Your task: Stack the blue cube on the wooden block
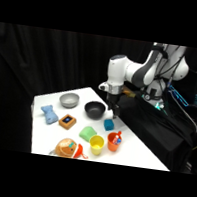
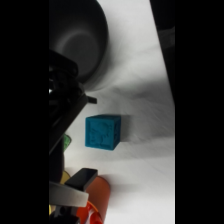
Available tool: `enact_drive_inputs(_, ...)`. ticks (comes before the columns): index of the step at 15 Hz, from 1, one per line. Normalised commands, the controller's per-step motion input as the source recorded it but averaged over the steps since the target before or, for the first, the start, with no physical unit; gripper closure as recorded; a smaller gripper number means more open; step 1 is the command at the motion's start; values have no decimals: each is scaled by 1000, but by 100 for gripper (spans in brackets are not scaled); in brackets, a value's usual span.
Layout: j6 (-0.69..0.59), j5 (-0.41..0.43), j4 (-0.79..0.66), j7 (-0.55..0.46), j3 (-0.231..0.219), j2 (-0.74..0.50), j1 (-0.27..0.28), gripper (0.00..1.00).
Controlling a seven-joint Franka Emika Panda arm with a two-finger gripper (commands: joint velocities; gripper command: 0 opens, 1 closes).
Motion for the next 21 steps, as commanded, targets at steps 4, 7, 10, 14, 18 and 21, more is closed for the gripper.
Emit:
enact_drive_inputs(4, 384, 69, -9, 187, 74, 190, 97, 0)
enact_drive_inputs(7, 379, -77, 57, 231, -3, 303, 71, 0)
enact_drive_inputs(10, 334, -124, 79, 224, -71, 294, 103, 0)
enact_drive_inputs(14, 293, -170, 91, 250, -171, 247, 206, 0)
enact_drive_inputs(18, 288, -135, 126, 218, -256, 266, 276, 0)
enact_drive_inputs(21, 217, -56, 114, 149, -245, 196, 255, 12)
